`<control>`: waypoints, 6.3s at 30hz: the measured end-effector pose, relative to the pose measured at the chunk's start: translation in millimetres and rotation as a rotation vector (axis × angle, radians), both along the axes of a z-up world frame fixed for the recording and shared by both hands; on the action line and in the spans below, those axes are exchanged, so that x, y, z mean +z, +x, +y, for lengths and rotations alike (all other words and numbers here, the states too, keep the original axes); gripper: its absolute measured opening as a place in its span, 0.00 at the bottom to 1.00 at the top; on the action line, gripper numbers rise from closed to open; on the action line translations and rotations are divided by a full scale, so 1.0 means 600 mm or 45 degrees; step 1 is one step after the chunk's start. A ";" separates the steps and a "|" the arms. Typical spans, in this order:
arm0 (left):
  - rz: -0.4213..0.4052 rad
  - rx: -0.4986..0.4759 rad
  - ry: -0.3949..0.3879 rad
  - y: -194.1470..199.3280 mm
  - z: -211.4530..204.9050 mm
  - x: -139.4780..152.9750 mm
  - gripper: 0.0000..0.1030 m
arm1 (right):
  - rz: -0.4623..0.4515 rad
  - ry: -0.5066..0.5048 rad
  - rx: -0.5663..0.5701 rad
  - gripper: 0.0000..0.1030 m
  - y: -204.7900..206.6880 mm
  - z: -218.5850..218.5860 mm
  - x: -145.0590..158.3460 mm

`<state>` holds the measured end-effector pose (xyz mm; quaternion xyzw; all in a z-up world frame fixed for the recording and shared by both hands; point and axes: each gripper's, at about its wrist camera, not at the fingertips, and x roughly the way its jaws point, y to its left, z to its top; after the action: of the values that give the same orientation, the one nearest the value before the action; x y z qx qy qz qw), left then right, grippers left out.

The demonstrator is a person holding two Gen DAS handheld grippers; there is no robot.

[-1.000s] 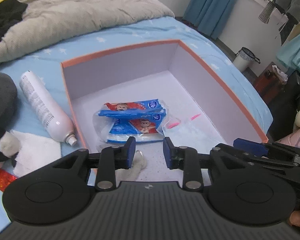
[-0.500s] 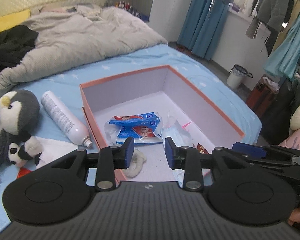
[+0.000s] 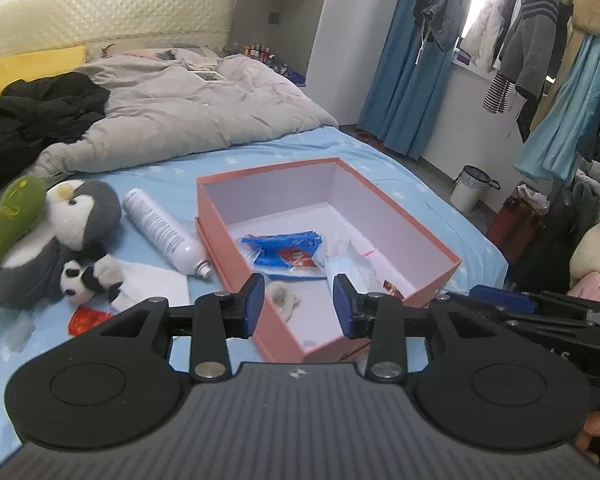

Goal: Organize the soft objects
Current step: 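Move both open grippers back from the box toward the red candy wrapper, then lower the left gripper onto the red candy wrapper and close on it, then lift the red wrapper with the left gripper while the right grasps the white towel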

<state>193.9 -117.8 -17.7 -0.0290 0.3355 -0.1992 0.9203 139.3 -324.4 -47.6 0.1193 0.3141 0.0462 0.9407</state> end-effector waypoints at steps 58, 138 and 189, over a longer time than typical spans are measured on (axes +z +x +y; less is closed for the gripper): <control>0.134 0.580 -0.028 -0.061 0.310 -0.256 0.47 | 0.071 -0.132 0.467 0.48 0.009 0.268 -0.189; 0.306 0.592 -0.280 -0.053 0.325 -0.347 0.27 | 0.293 -0.169 0.513 0.07 0.035 0.324 -0.264; 0.284 0.545 0.007 -0.008 0.253 -0.373 0.48 | 0.117 -0.350 0.733 0.15 0.093 0.319 -0.333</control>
<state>189.3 34.1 -241.7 -0.1188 0.4216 0.0059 0.8989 195.3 -133.2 -247.6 -0.1009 0.3805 0.2620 0.8811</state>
